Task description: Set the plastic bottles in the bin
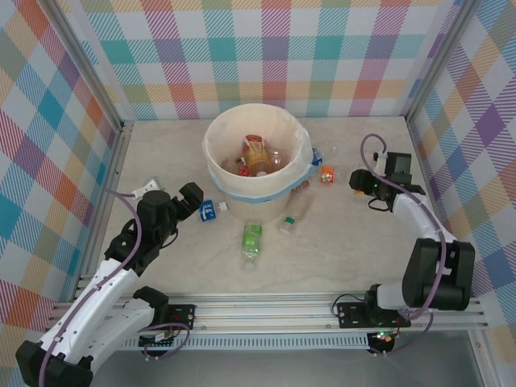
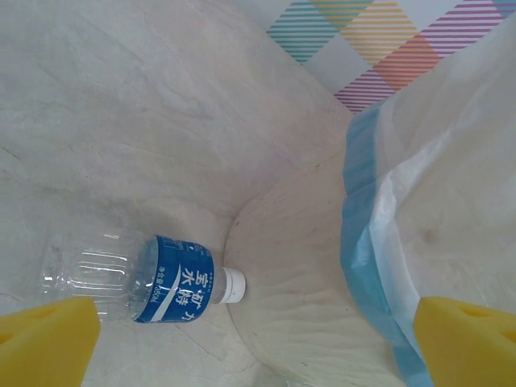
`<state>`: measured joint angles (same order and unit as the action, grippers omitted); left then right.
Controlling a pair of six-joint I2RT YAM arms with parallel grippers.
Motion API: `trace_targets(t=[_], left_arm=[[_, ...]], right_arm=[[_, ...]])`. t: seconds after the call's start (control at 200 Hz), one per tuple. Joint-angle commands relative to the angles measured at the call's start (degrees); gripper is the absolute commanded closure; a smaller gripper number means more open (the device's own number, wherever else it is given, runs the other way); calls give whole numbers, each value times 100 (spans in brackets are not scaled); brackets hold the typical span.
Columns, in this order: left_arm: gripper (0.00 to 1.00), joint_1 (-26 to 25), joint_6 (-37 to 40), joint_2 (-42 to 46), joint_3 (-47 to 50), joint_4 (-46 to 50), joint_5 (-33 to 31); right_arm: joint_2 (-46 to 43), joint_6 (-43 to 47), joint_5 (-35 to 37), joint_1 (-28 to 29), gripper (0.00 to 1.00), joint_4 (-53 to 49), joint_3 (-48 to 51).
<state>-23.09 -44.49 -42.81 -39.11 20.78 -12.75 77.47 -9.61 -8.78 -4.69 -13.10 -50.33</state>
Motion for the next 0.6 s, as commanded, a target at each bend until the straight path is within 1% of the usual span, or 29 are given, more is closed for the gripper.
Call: trace_targets(t=[0.0, 0.09, 0.165, 0.25, 0.415, 0.595], left_arm=[[0, 151, -204, -15, 102, -154, 71], [0, 186, -335, 25, 246, -288, 108], [0, 217, -439, 60, 367, -413, 173], [0, 260, -497, 48, 411, -436, 218], [0, 330, -538, 18, 472, -401, 300], [0, 425, -578, -43, 512, -237, 381]], right_arm=[[-631, -405, -952, 187, 58, 448, -56], [-977, -609, -1211, 360, 57, 421, -304], [-1119, -673, -1188, 578, 57, 252, -629], [-1148, -649, -1177, 959, 57, 27, -1153], [-840, -634, -1129, 1756, 57, -420, -2362], [-316, -483, -1097, 2504, 57, -532, -3400]])
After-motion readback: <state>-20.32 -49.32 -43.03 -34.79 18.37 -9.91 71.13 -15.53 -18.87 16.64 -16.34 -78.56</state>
